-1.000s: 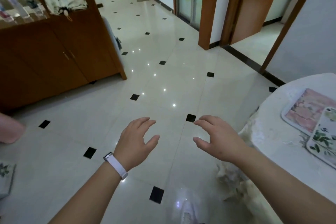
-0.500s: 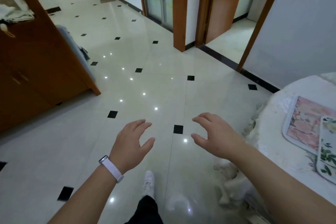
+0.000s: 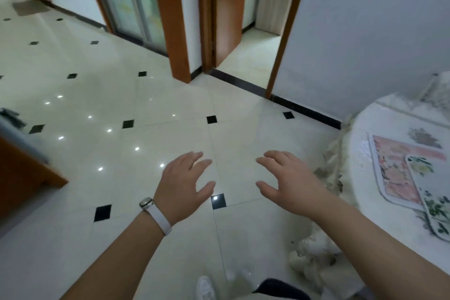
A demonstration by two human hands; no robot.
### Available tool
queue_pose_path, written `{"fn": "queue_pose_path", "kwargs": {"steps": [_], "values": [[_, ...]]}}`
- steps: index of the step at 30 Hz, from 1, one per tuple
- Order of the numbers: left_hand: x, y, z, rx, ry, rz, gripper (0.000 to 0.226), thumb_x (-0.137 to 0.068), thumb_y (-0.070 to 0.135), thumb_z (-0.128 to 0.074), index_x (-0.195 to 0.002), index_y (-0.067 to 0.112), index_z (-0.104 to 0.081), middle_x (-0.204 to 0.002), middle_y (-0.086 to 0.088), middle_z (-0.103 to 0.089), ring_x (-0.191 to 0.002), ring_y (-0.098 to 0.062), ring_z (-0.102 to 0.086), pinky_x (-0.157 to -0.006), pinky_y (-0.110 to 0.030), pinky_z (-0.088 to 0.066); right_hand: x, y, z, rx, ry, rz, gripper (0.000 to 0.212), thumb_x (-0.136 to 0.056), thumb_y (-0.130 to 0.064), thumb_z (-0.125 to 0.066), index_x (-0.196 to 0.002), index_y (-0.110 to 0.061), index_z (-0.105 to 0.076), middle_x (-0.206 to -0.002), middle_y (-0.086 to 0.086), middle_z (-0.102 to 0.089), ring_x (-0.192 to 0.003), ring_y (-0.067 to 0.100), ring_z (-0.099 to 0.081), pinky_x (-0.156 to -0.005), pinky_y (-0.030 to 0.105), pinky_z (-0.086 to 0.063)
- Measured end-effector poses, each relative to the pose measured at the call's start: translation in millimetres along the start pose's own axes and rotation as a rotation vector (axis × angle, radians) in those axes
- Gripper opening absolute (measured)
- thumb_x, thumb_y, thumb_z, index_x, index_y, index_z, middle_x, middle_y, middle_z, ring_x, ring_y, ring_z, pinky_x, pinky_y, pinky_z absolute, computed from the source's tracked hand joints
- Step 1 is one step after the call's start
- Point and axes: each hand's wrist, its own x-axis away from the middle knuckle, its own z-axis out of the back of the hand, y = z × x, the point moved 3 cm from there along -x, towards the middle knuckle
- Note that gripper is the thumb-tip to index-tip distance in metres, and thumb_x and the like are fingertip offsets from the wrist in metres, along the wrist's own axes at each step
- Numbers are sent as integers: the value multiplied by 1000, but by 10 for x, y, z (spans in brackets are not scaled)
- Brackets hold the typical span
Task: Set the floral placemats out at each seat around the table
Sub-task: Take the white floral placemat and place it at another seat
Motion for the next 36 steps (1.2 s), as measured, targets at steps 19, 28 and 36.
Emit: {"fn": "queue_pose_path", "kwargs": {"steps": [19,28,36], "values": [[-2261,50,-739,-87,-197,-285,54,-81,50,-53,-128,25,-58,-135,-1,-57,-130,-26,-46,-103,-45,-36,-1212,1438,47,1,81,-256,58,-84,-57,-42,-131,-26,-56,-136,1,-55,-125,26,-50,-96,44,-45],[-3688,703,-1141,-127,-210,-387,53,-80,51,-53,-125,24,-60,-132,-2,-59,-128,-27,-49,-99,-45,-41,-1795,2655,387,14,128,-292,57,-84,-56,-41,-129,-26,-57,-136,2,-58,-127,31,-51,-102,49,-42],[-4431,1459,-1644,-97,-298,-572,53,-81,52,-52,-126,25,-59,-134,-1,-58,-128,-25,-49,-100,-44,-41,-1538,3436,523,-44,197,-472,55,-84,-55,-47,-128,-24,-59,-137,4,-57,-127,33,-51,-100,49,-42]]}}
